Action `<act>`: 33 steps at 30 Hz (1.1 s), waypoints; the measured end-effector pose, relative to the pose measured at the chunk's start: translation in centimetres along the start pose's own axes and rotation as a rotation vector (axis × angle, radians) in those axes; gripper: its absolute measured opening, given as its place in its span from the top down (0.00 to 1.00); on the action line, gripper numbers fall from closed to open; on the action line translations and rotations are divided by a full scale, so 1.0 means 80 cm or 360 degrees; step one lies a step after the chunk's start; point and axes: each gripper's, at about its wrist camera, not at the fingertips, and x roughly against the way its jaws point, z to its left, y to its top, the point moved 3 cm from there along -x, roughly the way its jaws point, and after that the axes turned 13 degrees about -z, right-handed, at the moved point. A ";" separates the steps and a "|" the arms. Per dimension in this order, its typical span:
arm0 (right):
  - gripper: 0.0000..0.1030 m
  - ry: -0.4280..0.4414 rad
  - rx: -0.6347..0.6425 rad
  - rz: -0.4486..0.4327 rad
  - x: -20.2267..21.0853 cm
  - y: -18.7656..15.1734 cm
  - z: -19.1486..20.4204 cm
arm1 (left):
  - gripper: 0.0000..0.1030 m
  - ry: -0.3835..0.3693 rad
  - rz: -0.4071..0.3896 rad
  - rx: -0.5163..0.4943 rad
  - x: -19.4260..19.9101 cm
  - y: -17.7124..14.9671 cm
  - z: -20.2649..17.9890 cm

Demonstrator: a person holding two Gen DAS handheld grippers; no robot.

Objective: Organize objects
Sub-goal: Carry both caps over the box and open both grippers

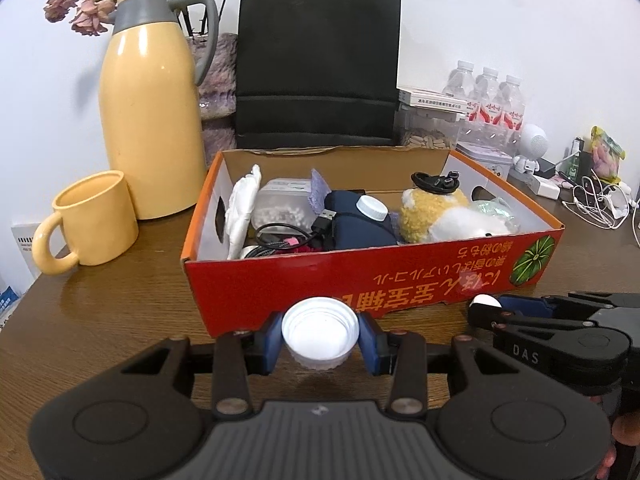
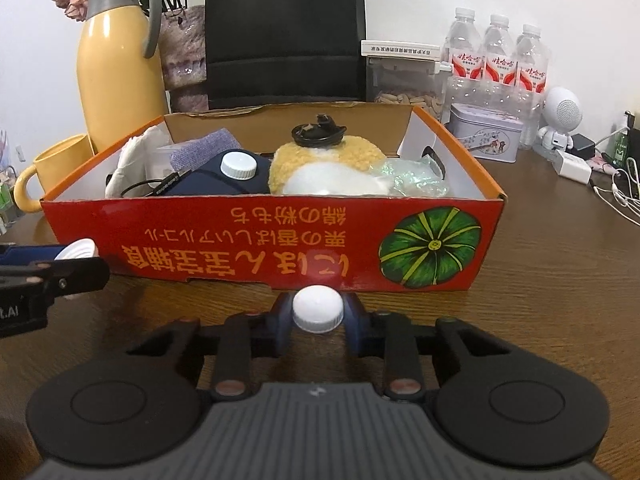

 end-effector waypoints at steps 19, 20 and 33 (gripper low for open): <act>0.72 0.0129 0.0024 -0.0387 0.073 0.064 0.009 | 0.63 0.0030 -0.0217 0.0033 0.029 0.055 -0.004; 0.72 0.0133 0.0032 -0.0397 0.072 0.069 0.011 | 0.63 0.0031 -0.0227 0.0033 0.028 0.060 -0.006; 0.72 0.0166 0.0048 -0.0491 0.015 0.115 -0.001 | 0.63 0.0129 -0.0355 0.0068 -0.036 0.113 -0.013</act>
